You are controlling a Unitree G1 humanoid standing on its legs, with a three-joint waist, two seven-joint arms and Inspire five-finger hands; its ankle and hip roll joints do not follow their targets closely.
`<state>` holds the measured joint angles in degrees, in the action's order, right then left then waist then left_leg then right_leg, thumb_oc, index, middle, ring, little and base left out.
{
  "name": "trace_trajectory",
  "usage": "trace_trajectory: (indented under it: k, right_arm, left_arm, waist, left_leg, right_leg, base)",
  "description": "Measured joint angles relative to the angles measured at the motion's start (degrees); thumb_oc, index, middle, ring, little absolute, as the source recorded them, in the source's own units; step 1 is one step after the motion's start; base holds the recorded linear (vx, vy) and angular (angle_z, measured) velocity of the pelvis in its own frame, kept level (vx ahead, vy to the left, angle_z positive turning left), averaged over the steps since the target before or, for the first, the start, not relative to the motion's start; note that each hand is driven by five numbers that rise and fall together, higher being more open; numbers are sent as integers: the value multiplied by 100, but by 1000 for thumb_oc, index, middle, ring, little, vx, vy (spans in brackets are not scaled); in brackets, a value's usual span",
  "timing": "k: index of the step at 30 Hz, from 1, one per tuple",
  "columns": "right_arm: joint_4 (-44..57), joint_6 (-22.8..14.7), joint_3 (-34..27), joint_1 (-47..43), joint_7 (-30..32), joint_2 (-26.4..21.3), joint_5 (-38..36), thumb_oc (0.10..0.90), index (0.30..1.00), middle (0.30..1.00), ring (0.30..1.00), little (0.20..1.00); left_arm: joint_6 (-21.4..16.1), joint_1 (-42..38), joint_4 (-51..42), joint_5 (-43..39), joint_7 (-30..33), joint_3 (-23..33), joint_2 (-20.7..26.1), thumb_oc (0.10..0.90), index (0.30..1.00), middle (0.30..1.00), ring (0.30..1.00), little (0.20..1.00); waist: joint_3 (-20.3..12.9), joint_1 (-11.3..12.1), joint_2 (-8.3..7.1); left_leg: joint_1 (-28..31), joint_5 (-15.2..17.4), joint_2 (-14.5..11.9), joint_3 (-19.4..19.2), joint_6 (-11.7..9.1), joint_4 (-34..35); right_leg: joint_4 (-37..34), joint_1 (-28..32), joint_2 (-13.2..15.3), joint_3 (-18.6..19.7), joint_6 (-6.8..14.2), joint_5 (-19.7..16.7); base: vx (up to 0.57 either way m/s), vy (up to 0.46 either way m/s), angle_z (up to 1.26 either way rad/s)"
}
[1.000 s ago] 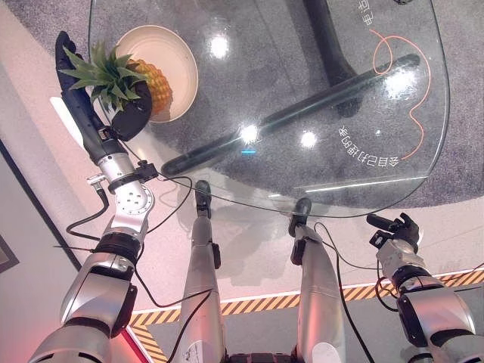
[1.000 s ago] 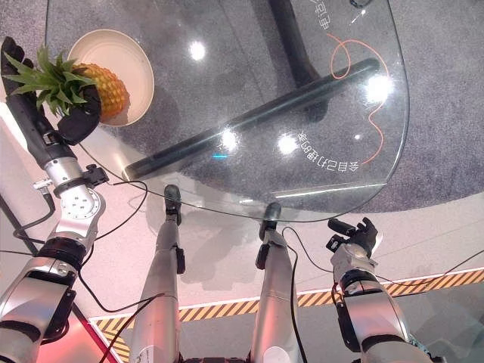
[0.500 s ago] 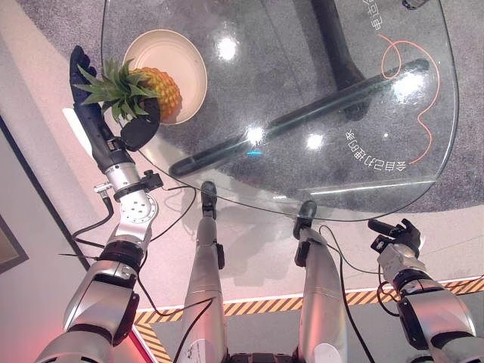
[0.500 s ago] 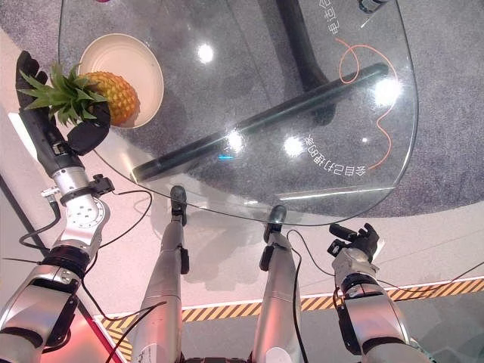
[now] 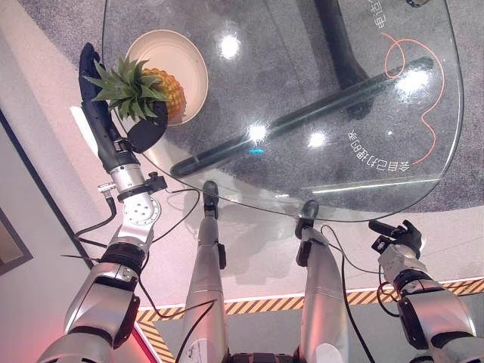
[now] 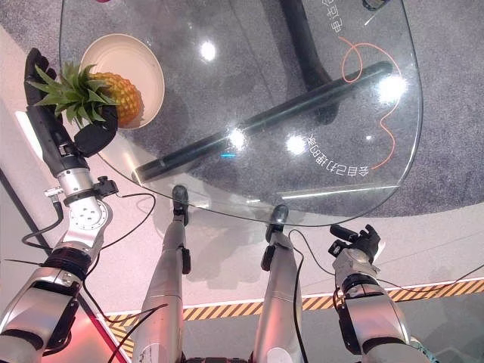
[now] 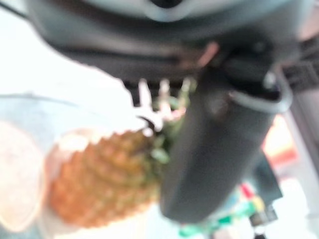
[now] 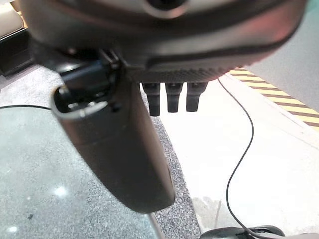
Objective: Pick up the fruit to the plate
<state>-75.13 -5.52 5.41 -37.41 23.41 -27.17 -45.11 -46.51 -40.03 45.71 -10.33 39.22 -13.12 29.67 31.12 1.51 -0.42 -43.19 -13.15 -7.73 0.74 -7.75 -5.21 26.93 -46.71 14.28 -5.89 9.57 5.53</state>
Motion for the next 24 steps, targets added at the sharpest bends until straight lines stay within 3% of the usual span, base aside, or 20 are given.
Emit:
trace_trajectory:
  k: [24]
  right_arm:
    - [-30, 0, -23, 1, 22, -1, 6, 800, 900, 900, 900, 900]
  left_arm:
    - [-17, -20, -633, 0, -10, -37, 3, 800, 900, 900, 900, 900]
  waist:
    - [0, 15, 1]
  left_leg:
    - [11, -12, 14, 2, -14, 0]
  right_leg:
    - [10, 7, 17, 0, 3, 2]
  base:
    - [0, 0, 0]
